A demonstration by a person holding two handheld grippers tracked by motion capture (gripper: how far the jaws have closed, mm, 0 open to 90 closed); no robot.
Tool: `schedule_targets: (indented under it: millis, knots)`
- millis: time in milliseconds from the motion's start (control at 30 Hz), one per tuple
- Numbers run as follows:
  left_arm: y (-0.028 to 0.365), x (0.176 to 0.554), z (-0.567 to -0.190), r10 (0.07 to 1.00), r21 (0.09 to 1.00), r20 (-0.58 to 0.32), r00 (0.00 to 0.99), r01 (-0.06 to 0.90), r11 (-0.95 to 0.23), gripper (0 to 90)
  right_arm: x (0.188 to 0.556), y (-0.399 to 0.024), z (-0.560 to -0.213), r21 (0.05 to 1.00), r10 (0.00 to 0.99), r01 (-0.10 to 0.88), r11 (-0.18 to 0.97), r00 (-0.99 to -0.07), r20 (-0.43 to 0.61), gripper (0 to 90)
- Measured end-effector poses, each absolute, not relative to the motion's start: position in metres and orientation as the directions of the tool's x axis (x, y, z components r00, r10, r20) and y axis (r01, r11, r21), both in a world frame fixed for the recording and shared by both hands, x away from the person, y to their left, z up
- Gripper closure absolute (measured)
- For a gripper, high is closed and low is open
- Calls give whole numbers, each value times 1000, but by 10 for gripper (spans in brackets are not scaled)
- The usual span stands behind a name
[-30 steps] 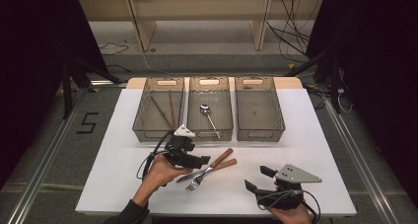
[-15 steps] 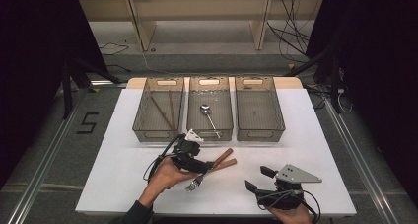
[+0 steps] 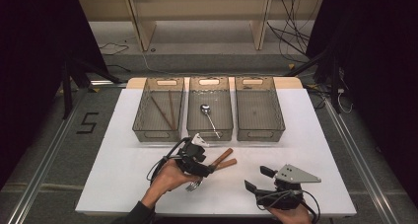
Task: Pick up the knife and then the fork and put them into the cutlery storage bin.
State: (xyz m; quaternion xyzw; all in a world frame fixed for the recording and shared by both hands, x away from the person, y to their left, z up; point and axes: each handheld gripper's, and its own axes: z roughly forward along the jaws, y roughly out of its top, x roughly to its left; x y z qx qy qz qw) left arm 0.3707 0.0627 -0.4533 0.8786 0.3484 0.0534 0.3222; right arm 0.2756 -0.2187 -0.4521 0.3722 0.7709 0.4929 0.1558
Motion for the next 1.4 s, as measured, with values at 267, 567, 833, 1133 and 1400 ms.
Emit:
schedule_targets:
  millis: [267,567,833,1133,1400]
  knots:
    - [59,371,-462,636,568,-107,764,572,-592,564,276,-218,-453,874,728,423,238,-674,128,276]
    - [53,369,-469,624,536,-82,777,562,-630,647,276,-218,-453,873,728,426,236,-673,131,276]
    - [54,369,-471,632,529,-64,772,563,-635,763,276,-218,-453,874,729,423,238,-673,127,277]
    - [55,370,-472,636,529,-69,769,569,-629,785,276,-218,-453,874,730,424,238,-672,127,279]
    - [56,372,-472,637,529,-81,767,574,-625,792,276,-219,-452,873,732,425,239,-670,126,279]
